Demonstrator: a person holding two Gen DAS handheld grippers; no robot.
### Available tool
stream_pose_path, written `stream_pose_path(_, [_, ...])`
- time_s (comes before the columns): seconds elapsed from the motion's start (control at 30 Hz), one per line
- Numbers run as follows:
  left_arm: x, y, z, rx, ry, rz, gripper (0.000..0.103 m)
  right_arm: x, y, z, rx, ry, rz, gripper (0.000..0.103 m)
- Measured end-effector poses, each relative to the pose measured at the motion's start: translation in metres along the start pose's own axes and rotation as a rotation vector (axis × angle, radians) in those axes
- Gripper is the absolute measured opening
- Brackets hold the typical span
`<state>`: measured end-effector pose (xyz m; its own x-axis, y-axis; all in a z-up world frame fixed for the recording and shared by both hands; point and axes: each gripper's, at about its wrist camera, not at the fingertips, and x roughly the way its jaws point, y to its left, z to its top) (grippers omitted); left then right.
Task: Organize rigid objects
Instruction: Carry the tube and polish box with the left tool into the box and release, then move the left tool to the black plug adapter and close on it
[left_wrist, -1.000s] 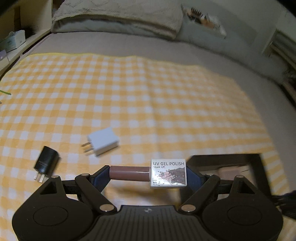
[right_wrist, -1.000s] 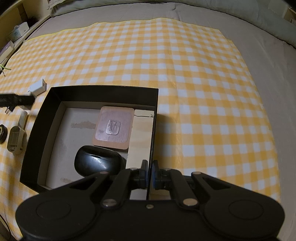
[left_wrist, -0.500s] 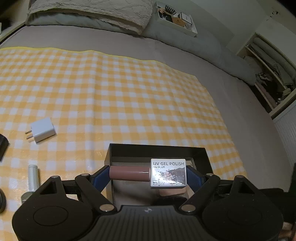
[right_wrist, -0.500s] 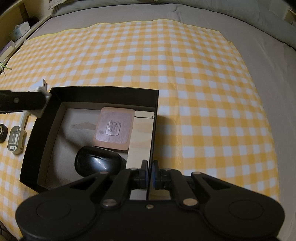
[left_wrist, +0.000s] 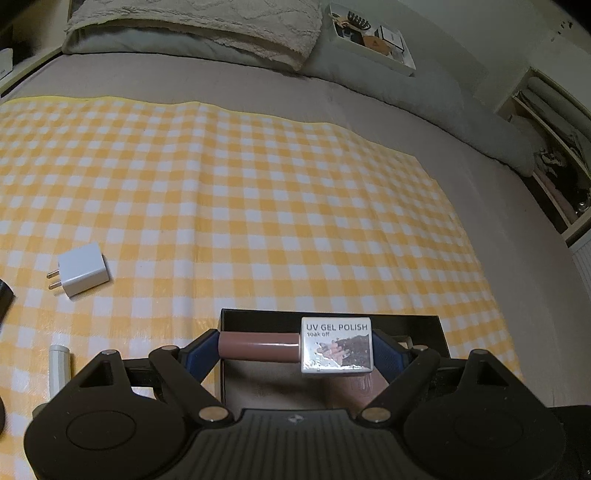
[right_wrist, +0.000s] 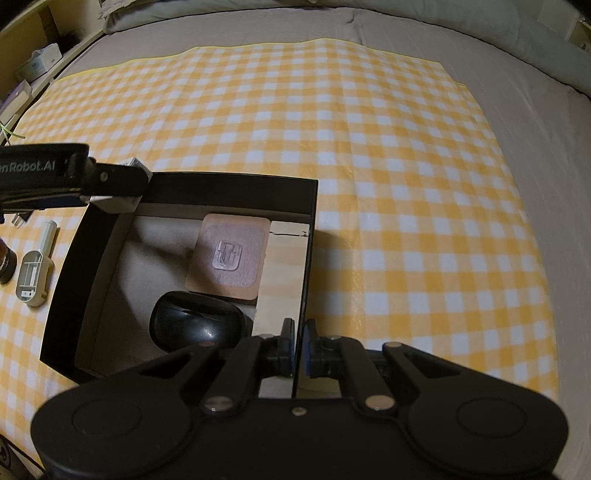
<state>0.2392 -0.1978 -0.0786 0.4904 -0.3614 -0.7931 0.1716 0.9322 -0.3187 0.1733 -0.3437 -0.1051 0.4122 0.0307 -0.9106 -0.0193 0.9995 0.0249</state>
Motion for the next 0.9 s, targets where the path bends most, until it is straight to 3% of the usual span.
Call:
stream_pose_path(0.23, [0.001, 0.006, 0.002, -0.03, 0.033, -0.008, 0.09, 0.001, 0.0, 0.001, 0.0, 0.002, 0.001, 0.006])
stream_pose_path(0.63, [-0.009, 0.002, -0.009, 0.014, 0.074, -0.002, 0.092, 0.004, 0.005, 0.0, -0.012, 0.002, -0.004, 0.006])
stream_pose_path(0.9, [-0.02, 0.001, -0.015, 0.057, 0.076, -0.003, 0.1, 0.005, 0.003, 0.001, -0.016, 0.002, -0.005, 0.006])
